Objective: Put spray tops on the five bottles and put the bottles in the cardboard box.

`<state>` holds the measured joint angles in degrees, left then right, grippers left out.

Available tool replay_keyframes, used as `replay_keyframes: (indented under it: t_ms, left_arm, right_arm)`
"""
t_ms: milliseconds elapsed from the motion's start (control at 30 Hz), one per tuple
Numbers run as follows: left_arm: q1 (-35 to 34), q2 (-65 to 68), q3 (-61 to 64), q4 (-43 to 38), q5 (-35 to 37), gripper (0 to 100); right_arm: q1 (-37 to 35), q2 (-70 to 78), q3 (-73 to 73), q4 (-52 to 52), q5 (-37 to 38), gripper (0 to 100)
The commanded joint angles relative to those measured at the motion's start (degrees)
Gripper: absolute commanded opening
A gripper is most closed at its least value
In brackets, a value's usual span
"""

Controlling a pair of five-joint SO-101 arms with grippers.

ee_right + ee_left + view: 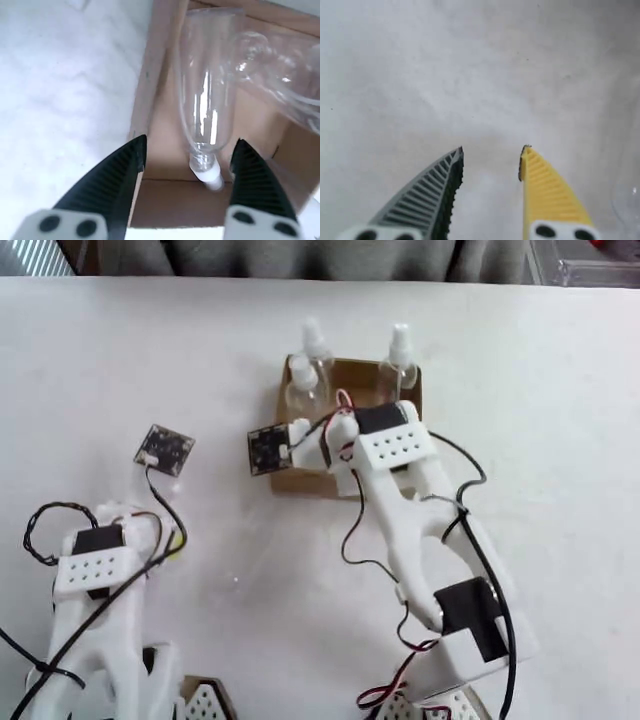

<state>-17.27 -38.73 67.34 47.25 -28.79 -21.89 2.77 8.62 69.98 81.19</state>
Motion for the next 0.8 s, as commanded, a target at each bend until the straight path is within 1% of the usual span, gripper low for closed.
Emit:
replay_keyframes:
  t_ms: [0, 167, 467, 633, 767]
  left_arm:
    - [0.8, 0.0, -0.4, -1.1, -0.5, 18]
    - [0.8, 0.0, -0.4, -1.1, -0.5, 18]
    - [0.8, 0.0, -0.4, -1.1, -0.5, 18]
    - [0.8, 0.0, -0.4, -1.1, -0.5, 18]
    - [0.8, 0.0, -0.4, -1.1, -0.5, 18]
  right_arm:
    - [1.0, -3.3, -5.9, 3.9, 0.4, 24.1]
    - [1.0, -3.1, -6.9, 4.2, 0.3, 24.1]
    - [2.5, 3.4, -7.0, -1.1, 0.3, 24.0]
    - [2.2, 5.5, -7.0, -1.9, 0.4, 24.0]
    - [2.1, 7.4, -7.0, -3.6, 3.1, 24.0]
